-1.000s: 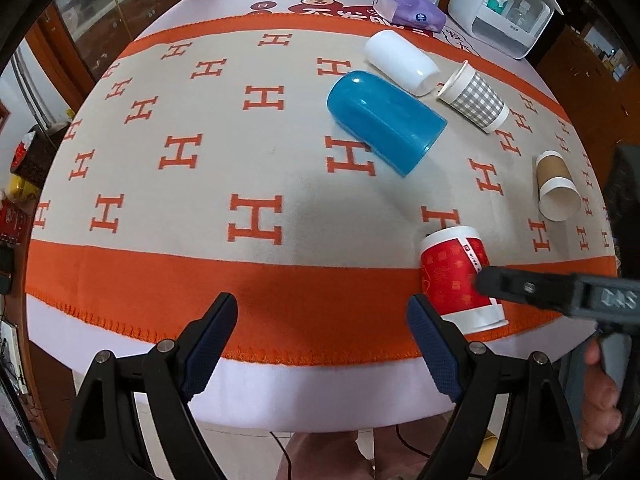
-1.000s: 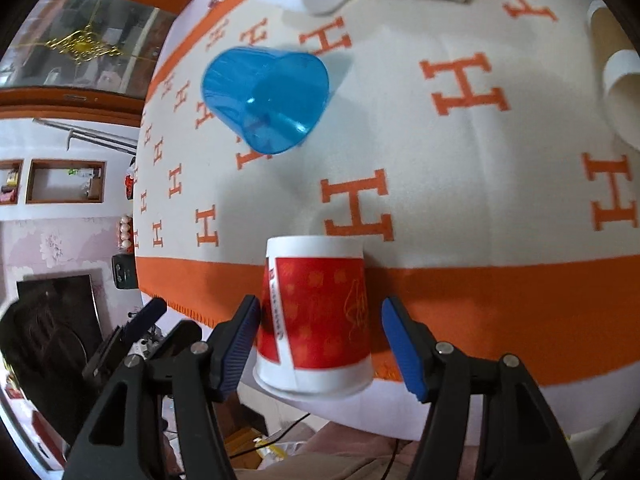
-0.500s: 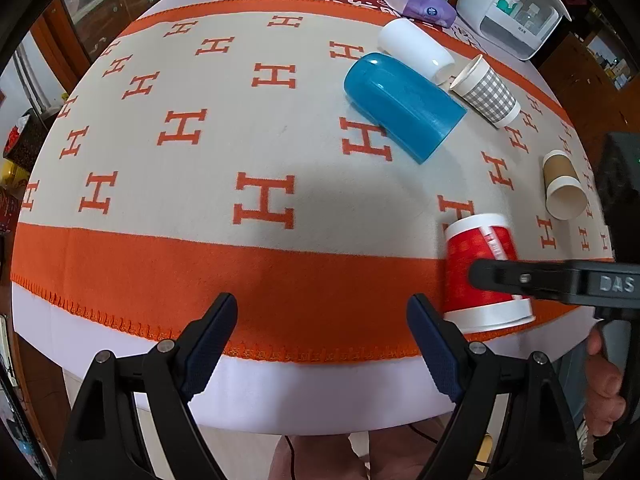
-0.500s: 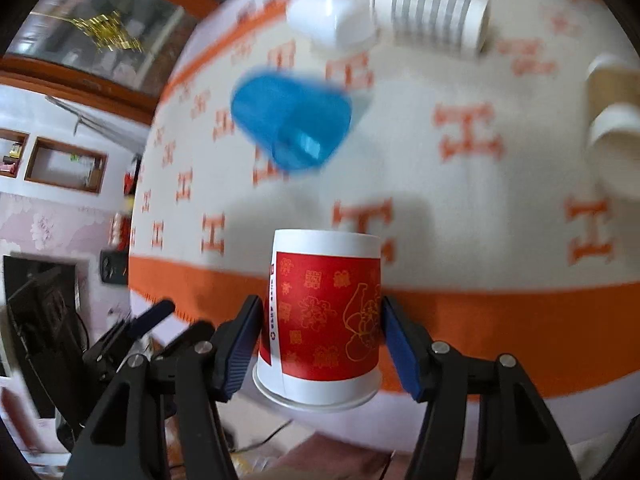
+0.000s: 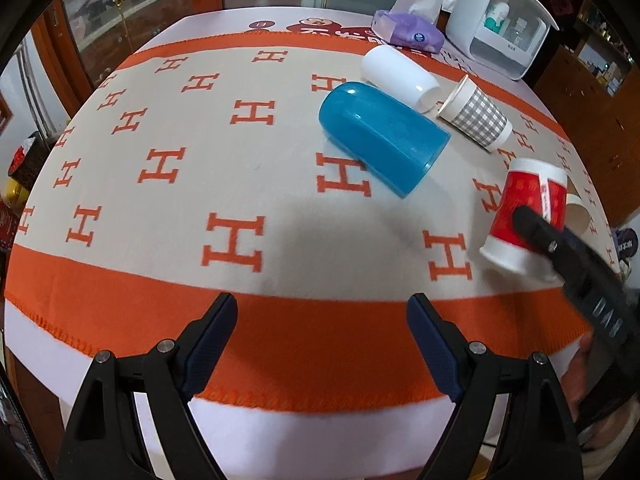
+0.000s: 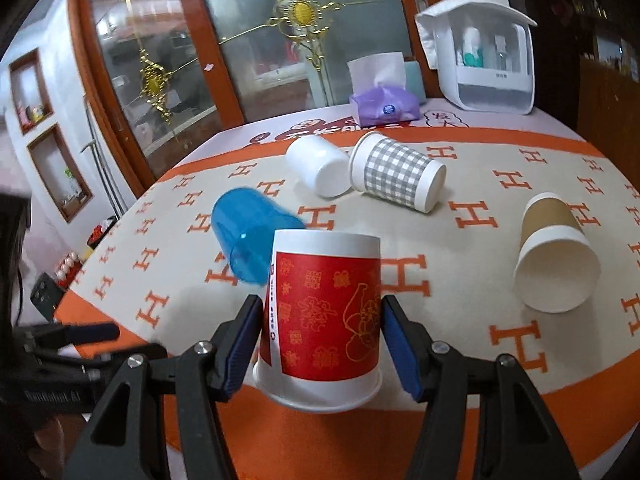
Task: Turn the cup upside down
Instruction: 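Turn the held cup rim-down and lower it toward the table with the right tool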
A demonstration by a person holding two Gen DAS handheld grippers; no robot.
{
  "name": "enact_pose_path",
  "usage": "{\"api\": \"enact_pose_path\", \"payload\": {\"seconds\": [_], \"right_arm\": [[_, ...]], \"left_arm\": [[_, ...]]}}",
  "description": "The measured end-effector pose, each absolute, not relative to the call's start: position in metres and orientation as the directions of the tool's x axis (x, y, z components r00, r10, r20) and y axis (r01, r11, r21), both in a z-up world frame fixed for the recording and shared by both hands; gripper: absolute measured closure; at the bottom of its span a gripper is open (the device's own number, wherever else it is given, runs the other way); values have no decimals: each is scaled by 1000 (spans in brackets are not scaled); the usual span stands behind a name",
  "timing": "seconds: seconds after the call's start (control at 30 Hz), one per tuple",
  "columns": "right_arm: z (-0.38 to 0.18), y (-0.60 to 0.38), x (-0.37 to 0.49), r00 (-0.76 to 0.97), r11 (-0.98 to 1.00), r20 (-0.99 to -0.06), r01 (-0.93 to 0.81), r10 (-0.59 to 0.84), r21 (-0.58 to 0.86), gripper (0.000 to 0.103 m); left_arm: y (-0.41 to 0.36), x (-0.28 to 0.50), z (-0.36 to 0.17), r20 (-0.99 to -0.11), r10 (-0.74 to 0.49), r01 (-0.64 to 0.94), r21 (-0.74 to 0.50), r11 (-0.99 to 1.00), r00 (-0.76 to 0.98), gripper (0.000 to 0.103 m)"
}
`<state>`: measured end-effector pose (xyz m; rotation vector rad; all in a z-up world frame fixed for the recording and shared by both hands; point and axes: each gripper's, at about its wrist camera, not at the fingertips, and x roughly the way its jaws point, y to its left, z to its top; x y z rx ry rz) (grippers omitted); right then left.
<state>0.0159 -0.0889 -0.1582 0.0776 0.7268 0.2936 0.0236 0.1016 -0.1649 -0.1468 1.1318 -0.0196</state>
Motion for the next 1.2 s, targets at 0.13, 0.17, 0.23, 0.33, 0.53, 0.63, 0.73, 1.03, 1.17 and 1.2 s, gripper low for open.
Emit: {"api": "enact_pose_path", "payload": {"seconds": [0.13, 0.17, 0.23, 0.33, 0.53, 0.63, 0.73, 1.03, 1.17, 1.2], "right_arm": [[-163, -79, -3, 747, 959, -608, -268, 269, 94, 42], [-164, -77, -6, 751, 958, -605, -276, 264, 75, 41], [-165, -76, -10, 755, 956, -602, -287, 260, 53, 41], [-167, -76, -14, 755, 955, -603, -294, 259, 42, 41], [-174, -83, -12, 707, 945, -640, -308, 302, 107, 38], [-176, -87, -13, 695, 945, -648, -299, 312, 133, 37], [-175, -88, -17, 690, 944, -654, -301, 312, 133, 37], [-168, -90, -24, 681, 946, -664, -292, 309, 142, 37], [-162, -93, -28, 675, 948, -672, -282, 304, 146, 37], [-160, -94, -29, 674, 949, -674, -279, 302, 147, 37]], "left_arm": [[97, 23, -169, -891, -70, -79, -118, 990, 448, 18], [96, 22, -169, -889, -65, -82, -114, 990, 453, 18], [95, 19, -170, -884, -48, -87, -100, 991, 466, 18], [94, 15, -172, -879, -35, -98, -93, 991, 475, 18], [92, 8, -178, -881, -27, -117, -93, 989, 473, 18], [91, 5, -180, -882, -24, -118, -90, 989, 470, 18], [89, 4, -181, -883, -20, -121, -87, 989, 468, 17], [88, -1, -189, -903, 6, -157, -68, 985, 430, 16], [88, -1, -189, -911, -16, -161, -91, 983, 413, 11], [88, -2, -188, -910, -16, -161, -91, 983, 414, 10]]}}
